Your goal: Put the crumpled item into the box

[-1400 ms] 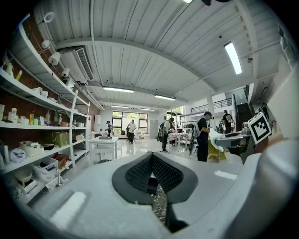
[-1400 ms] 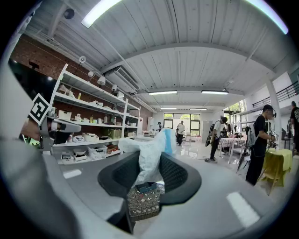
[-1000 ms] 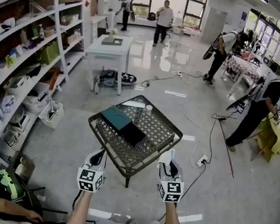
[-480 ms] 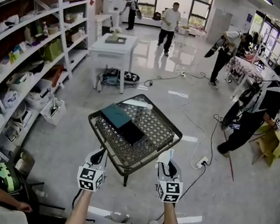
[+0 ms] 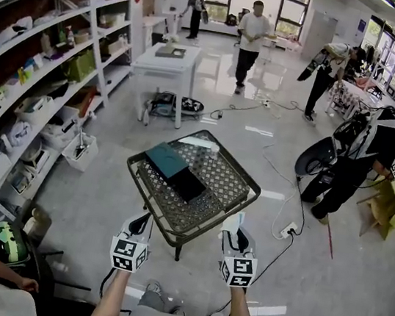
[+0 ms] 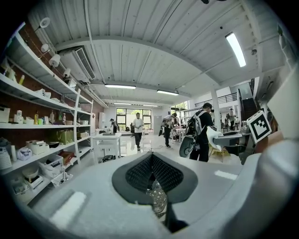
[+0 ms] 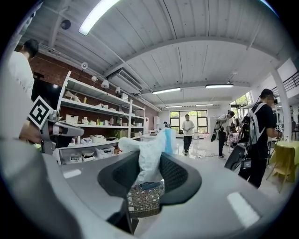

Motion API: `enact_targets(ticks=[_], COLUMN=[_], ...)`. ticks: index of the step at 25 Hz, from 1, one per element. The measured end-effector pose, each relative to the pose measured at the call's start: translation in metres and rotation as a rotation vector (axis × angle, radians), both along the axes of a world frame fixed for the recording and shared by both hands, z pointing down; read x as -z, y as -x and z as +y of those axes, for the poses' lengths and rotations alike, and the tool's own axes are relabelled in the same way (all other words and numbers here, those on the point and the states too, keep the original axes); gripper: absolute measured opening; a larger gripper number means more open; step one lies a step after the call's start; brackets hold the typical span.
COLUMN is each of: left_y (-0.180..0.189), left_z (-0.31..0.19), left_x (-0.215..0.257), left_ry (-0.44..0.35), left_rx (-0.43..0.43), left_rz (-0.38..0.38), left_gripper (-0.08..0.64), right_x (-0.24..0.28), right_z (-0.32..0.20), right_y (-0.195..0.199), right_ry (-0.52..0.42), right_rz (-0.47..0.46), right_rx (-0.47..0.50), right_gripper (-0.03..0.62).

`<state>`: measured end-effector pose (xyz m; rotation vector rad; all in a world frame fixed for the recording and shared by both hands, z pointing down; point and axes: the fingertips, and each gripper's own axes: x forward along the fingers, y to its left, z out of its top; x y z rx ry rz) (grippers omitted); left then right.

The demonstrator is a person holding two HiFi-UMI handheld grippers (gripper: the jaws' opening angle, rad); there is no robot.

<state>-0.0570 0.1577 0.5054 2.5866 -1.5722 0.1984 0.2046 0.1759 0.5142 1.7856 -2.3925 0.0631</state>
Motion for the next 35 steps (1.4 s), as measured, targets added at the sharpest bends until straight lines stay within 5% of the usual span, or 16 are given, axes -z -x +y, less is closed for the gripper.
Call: enact_targets(ticks=[12, 35], left_y=[-0.011, 0.048], left_z=[-0.072, -0.340], left_x=[-0.016, -0.002], left_ry=[0.000, -0.003], left_rx=[-0.020, -0.138], left_rz=[0.024, 0.084], left_gripper=[0.006, 0.006], right_x=[-0.010, 0.017], right_z=[-0.066, -0.305], right_y=[0.004, 0.073], right_ry=[-0.002, -0.008], right_rz=[0.033, 0.089], right_rx=[0.019, -0.090], right_gripper=[0.130, 0.130])
